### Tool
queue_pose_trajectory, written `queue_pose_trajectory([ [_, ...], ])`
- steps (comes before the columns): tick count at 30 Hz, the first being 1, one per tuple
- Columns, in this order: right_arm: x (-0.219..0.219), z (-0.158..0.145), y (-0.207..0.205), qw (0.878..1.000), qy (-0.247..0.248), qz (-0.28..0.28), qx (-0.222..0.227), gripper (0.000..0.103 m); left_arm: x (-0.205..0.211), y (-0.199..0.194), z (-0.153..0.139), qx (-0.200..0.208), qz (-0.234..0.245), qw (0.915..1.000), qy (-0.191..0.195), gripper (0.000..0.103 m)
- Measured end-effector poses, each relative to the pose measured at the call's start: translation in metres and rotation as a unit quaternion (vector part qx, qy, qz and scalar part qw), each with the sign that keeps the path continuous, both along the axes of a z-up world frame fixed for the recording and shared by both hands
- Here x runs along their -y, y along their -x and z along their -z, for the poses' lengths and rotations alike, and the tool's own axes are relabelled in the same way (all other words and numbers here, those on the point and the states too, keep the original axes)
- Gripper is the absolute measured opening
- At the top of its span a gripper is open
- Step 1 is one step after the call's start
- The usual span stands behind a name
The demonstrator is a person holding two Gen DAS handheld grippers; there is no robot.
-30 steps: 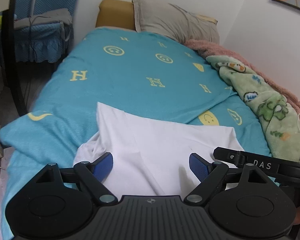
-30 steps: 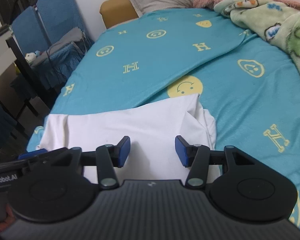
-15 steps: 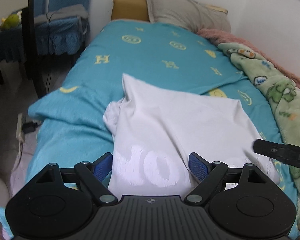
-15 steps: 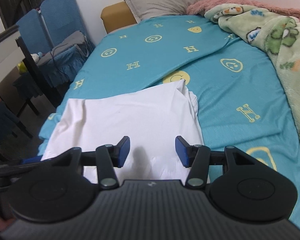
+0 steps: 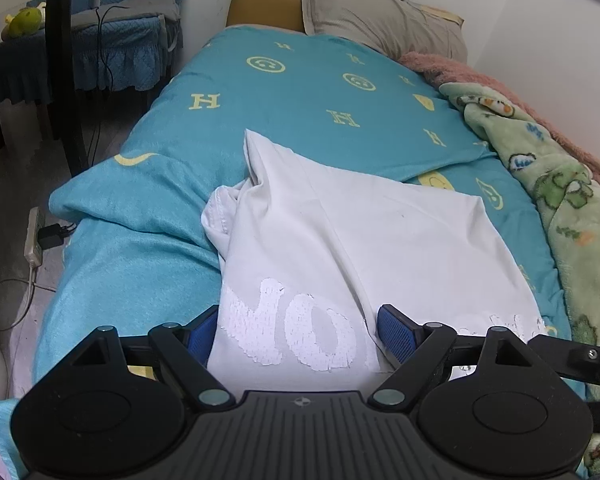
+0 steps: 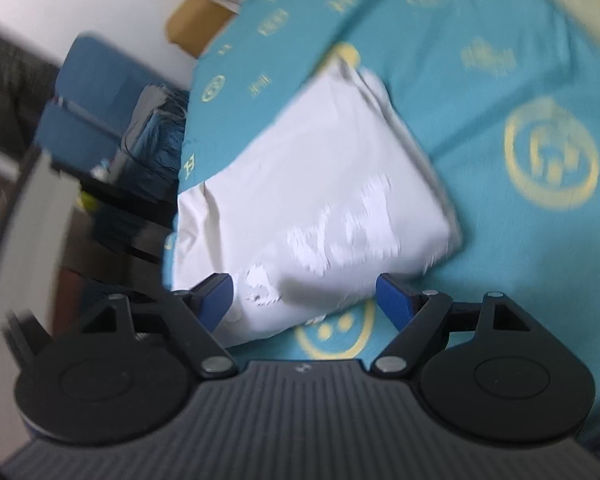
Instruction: Fold clothes
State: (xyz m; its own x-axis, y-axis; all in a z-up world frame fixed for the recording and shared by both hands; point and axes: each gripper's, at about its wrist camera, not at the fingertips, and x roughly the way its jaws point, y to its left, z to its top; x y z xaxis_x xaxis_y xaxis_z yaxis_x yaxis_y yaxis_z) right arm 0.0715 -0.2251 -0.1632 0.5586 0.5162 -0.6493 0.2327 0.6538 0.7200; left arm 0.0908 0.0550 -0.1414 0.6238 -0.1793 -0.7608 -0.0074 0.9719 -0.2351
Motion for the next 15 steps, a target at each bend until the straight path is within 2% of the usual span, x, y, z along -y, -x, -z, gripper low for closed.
queue_pose_trajectory([
  [3, 0.014, 0.023, -0.001, 0.994, -0.083, 0.056, -0.034, 0.081, 0.000, -0.001, 0.001, -0.006, -0.004, 1.0000, 0.007, 0.084],
  [6, 0.023, 0.037, -0.001, 0.987, -0.107, 0.114, -0.045, 0.081, -0.001, -0.002, 0.000, -0.010, -0.008, 0.9998, 0.014, 0.084],
  [9, 0.026, 0.045, -0.003, 0.981, -0.114, 0.147, -0.056, 0.066, -0.004, -0.001, -0.007, -0.004, -0.017, 0.9994, 0.031, 0.083],
  [11, 0.025, 0.048, -0.004, 0.979, -0.116, 0.159, -0.060, 0.059, -0.007, 0.004, -0.020, 0.013, -0.023, 0.9983, 0.053, 0.083],
  [13, 0.024, 0.045, -0.004, 0.981, -0.101, 0.157, -0.053, 0.039, -0.009, 0.012, -0.035, 0.032, -0.019, 0.9959, 0.083, 0.083],
  [15, 0.021, 0.038, -0.004, 0.984, -0.084, 0.150, -0.039, 0.030, -0.009, 0.020, -0.047, 0.045, -0.005, 0.9923, 0.115, 0.083],
])
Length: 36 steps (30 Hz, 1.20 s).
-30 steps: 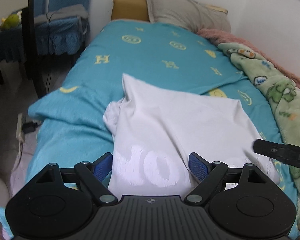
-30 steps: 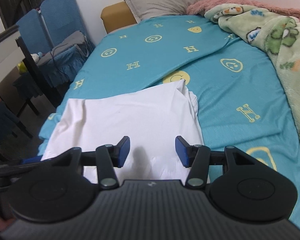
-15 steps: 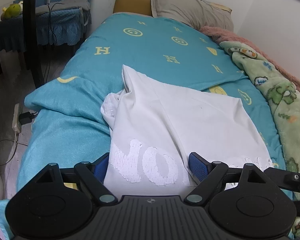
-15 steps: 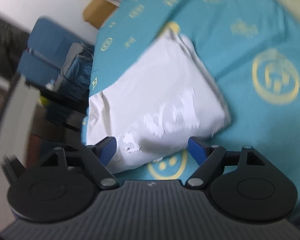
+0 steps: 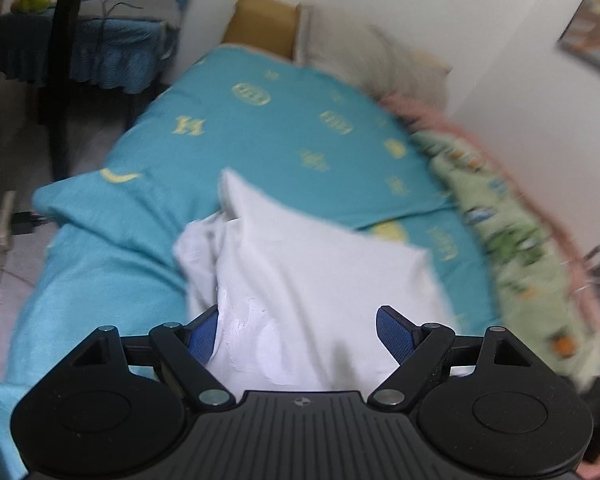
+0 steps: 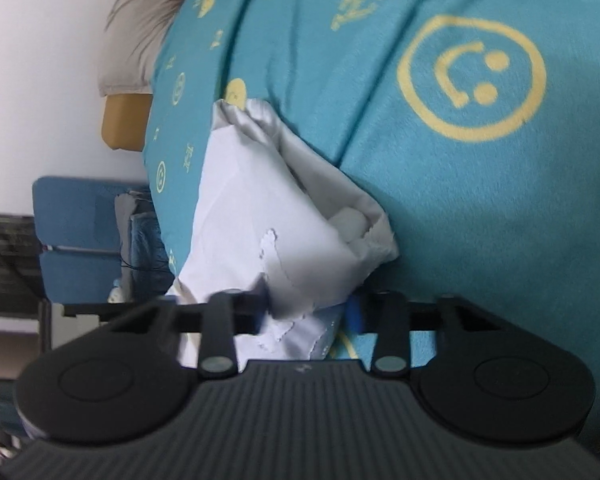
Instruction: Fold clothes
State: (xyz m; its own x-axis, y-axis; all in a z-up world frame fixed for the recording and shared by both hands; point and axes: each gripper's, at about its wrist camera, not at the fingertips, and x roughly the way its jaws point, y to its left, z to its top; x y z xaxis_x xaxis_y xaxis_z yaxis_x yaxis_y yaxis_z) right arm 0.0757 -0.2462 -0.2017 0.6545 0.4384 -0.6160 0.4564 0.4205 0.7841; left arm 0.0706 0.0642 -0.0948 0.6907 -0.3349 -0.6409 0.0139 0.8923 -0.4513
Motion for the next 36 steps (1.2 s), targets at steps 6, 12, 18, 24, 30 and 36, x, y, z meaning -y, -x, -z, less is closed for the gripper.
queue_pose_trajectory([
  [6, -0.001, -0.023, -0.002, 0.998, 0.026, -0.012, 0.049, 0.023, 0.012, 0.006, 0.010, -0.042, 0.069, 0.9912, 0.104, 0.087],
  [12, 0.001, -0.028, -0.007, 0.996, 0.039, -0.020, 0.072, 0.021, -0.008, 0.000, 0.017, -0.059, 0.000, 0.9868, 0.151, 0.085],
  [18, 0.003, -0.030, -0.007, 0.996, 0.041, -0.020, 0.078, 0.021, -0.009, -0.004, 0.013, -0.048, 0.036, 0.9770, 0.204, 0.090],
  [24, 0.004, -0.031, -0.005, 0.996, 0.047, -0.017, 0.080, 0.021, 0.010, -0.004, 0.035, -0.082, 0.049, 0.9690, 0.228, 0.091],
  [30, 0.005, -0.031, -0.006, 0.996, 0.045, -0.015, 0.081, 0.021, -0.036, -0.002, 0.001, 0.012, -0.030, 0.9820, 0.186, 0.091],
  [36, 0.004, -0.031, -0.005, 0.996, 0.045, -0.014, 0.078, 0.021, -0.051, -0.010, 0.008, -0.013, -0.083, 0.9896, 0.116, 0.090],
])
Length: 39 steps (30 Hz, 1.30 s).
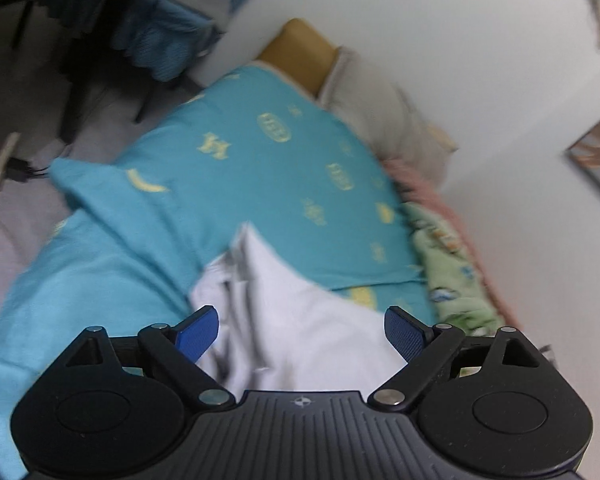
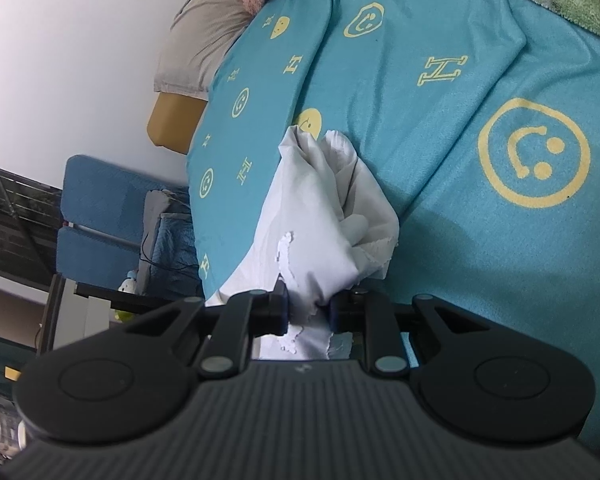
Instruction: Fold clothes
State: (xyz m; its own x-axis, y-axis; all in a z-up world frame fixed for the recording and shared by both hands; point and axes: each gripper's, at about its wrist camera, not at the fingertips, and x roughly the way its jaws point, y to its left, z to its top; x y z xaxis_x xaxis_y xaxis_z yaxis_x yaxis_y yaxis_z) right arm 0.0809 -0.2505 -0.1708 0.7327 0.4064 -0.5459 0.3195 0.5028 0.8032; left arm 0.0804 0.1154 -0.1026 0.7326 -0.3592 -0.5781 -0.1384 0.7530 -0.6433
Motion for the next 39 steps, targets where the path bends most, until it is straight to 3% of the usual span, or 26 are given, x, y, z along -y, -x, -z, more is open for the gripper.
queue_pose_trajectory([
  [2, 0.000, 0.000, 0.000, 1.000, 0.000, 0.001, -0.001, 0.021, 0.006, -0.006, 0.010, -0.019, 0.020, 0.9996, 0.007, 0.090],
  [5, 0.000, 0.001, 0.000, 1.000, 0.000, 0.001, -0.001, 0.021, 0.021, -0.008, 0.031, -0.054, 0.062, 0.9965, 0.014, 0.075],
  [7, 0.000, 0.001, 0.000, 1.000, 0.000, 0.001, -0.002, 0.021, 0.030, -0.011, 0.043, -0.080, 0.060, 0.9945, -0.030, 0.053],
  [9, 0.000, 0.001, 0.000, 1.000, 0.000, 0.001, -0.003, 0.021, 0.030, -0.012, 0.054, -0.101, 0.039, 0.9919, -0.067, 0.042],
  [11, 0.000, 0.001, 0.001, 1.000, 0.001, 0.001, -0.003, 0.021, 0.027, -0.014, 0.062, -0.117, 0.016, 0.9891, -0.088, 0.043],
  [14, 0.000, 0.001, 0.001, 1.000, 0.002, 0.001, -0.004, 0.021, 0.021, -0.012, 0.063, -0.123, 0.003, 0.9898, -0.072, 0.045],
  [17, 0.002, 0.002, 0.002, 1.000, 0.000, 0.003, -0.006, 0.021, 0.016, -0.003, 0.040, -0.075, -0.012, 0.9946, -0.071, 0.049],
  [19, 0.001, 0.002, 0.003, 1.000, 0.000, 0.003, -0.007, 0.021, 0.011, 0.006, 0.017, -0.029, -0.021, 0.9969, -0.070, 0.065],
  [21, 0.001, 0.001, 0.003, 1.000, 0.002, 0.001, -0.005, 0.021, 0.008, 0.015, -0.004, 0.018, -0.027, 0.9973, -0.065, 0.073],
  [25, 0.000, 0.000, 0.002, 1.000, 0.001, 0.001, -0.004, 0.021, 0.031, 0.026, -0.015, 0.066, 0.057, 0.9957, 0.031, 0.083],
  [27, 0.000, 0.000, 0.003, 1.000, -0.001, 0.002, -0.005, 0.021, 0.048, 0.021, 0.006, 0.036, 0.118, 0.9845, 0.124, 0.085],
  [29, 0.001, 0.000, 0.004, 1.000, -0.005, 0.003, -0.006, 0.021, 0.070, 0.013, 0.036, -0.017, 0.154, 0.9673, 0.201, 0.088],
  [31, 0.002, 0.000, 0.004, 1.000, -0.010, 0.005, -0.007, 0.021, 0.089, 0.003, 0.061, -0.070, 0.167, 0.9595, 0.215, 0.088],
  [33, 0.003, 0.001, 0.005, 1.000, -0.015, 0.007, -0.008, 0.020, 0.097, -0.006, 0.080, -0.095, 0.157, 0.9596, 0.214, 0.088],
  [39, 0.005, 0.001, 0.007, 1.000, -0.028, 0.012, -0.004, 0.020, 0.075, -0.021, 0.118, -0.132, 0.066, 0.9537, 0.262, 0.088],
])
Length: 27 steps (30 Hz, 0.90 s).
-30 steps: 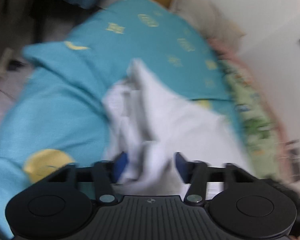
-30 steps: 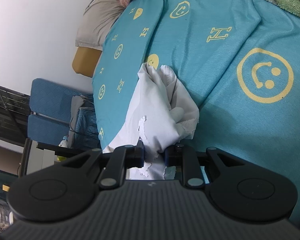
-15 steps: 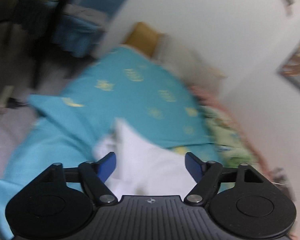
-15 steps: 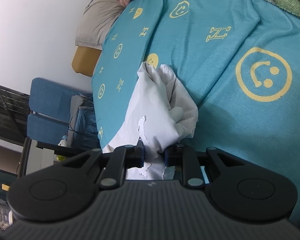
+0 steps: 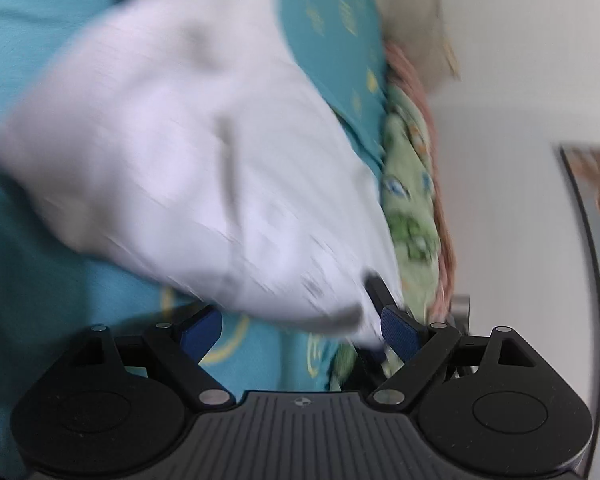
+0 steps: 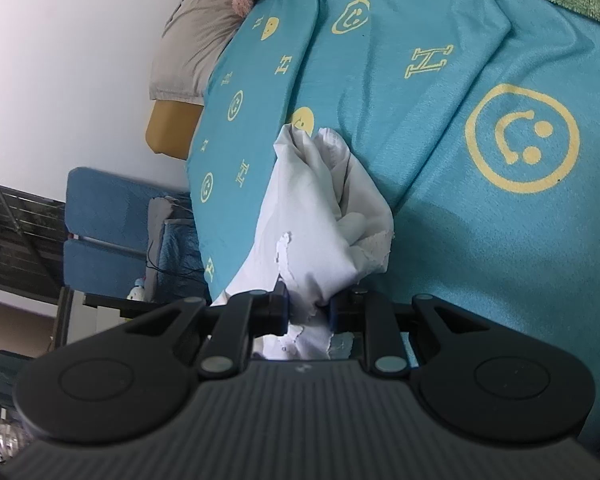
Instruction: Fold clothes
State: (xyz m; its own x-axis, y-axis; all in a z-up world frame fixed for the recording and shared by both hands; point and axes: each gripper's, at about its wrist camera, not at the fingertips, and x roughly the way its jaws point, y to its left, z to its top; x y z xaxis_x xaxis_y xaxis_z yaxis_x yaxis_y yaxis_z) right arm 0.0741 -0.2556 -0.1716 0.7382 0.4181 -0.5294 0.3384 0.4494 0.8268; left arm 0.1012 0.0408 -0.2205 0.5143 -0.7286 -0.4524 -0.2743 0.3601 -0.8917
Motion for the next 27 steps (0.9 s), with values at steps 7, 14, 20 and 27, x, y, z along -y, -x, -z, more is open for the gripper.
queue_pose_trajectory([
  [7, 0.005, -0.006, 0.006, 1.000, 0.000, 0.012, 0.015, 0.020, -0.036, -0.001, 0.013, -0.019, -0.100, 0.9946, 0.023, 0.080],
  [14, 0.004, -0.018, 0.017, 0.999, 0.029, 0.024, 0.034, 0.019, -0.051, -0.003, 0.009, -0.009, -0.137, 0.9905, 0.014, 0.044],
  [20, 0.006, -0.034, 0.034, 0.998, 0.033, 0.038, 0.045, 0.019, -0.047, -0.004, -0.030, 0.049, -0.120, 0.9915, -0.008, 0.025],
  [27, 0.018, -0.077, 0.074, 0.995, 0.011, 0.064, 0.076, 0.019, -0.034, -0.004, -0.092, 0.085, -0.071, 0.9938, -0.003, 0.023],
])
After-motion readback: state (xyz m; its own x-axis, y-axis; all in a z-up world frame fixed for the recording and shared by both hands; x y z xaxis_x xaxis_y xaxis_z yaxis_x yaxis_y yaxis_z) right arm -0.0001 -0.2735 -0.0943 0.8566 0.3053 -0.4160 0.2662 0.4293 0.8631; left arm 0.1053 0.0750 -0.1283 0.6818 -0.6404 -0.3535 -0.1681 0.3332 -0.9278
